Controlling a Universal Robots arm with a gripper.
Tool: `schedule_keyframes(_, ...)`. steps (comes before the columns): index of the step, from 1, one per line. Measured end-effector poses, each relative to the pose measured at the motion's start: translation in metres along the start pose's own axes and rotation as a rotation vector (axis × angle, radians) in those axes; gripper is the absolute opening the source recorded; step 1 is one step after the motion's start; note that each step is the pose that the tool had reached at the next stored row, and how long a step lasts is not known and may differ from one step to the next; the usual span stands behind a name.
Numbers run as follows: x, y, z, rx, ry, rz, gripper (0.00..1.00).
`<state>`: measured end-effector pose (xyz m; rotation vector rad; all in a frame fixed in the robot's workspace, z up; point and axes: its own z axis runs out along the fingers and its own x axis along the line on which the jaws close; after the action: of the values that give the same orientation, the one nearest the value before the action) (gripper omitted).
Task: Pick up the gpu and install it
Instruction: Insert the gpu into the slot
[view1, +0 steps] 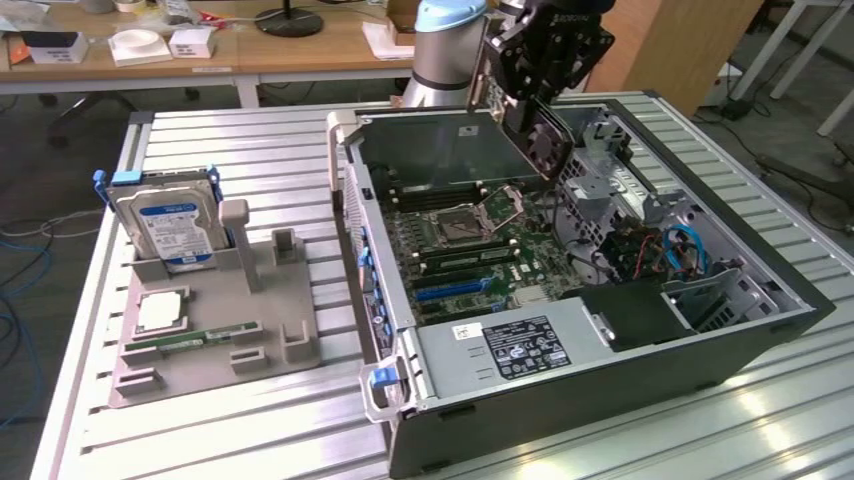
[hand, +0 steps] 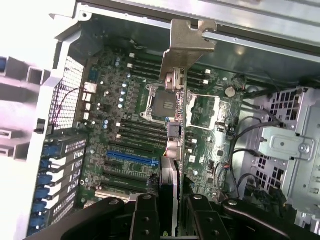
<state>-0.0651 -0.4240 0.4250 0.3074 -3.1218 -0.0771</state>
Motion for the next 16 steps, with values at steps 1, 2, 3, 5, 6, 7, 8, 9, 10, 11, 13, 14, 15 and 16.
schedule_keyframes(1,0.0000,0.0000,0.0000,0.0001,0.0008,-0.017,0.27)
schedule_keyframes(2,0.0000,-0.0001,0.0000,0.0001,0.0018,-0.035,0.27)
schedule_keyframes(3,0.0000,-0.0001,0.0003,-0.0001,0.0026,-0.055,0.27)
schedule_keyframes(5,0.0000,-0.0001,0.0006,-0.0001,0.0044,-0.090,0.27)
schedule_keyframes(6,0.0000,-0.0001,0.0007,-0.0001,0.0053,-0.109,0.27)
schedule_keyframes(7,0.0000,-0.0001,0.0009,-0.0001,0.0062,-0.127,0.27)
schedule_keyframes(8,0.0000,-0.0001,0.0011,-0.0002,0.0070,-0.145,0.27)
schedule_keyframes(9,0.0000,-0.0001,0.0012,-0.0002,0.0079,-0.163,0.27)
schedule_keyframes(10,0.0000,-0.0001,0.0014,-0.0002,0.0089,-0.180,0.27)
schedule_keyframes(11,0.0000,-0.0001,0.0016,-0.0002,0.0097,-0.199,0.27)
schedule_keyframes(13,0.0000,-0.0001,0.0019,-0.0001,0.0116,-0.235,0.27)
schedule_keyframes(14,0.0000,-0.0001,0.0021,-0.0002,0.0125,-0.253,0.27)
schedule_keyframes(15,0.0000,-0.0001,0.0024,-0.0003,0.0133,-0.272,0.27)
schedule_keyframes(16,0.0000,-0.0002,0.0026,-0.0003,0.0143,-0.291,0.27)
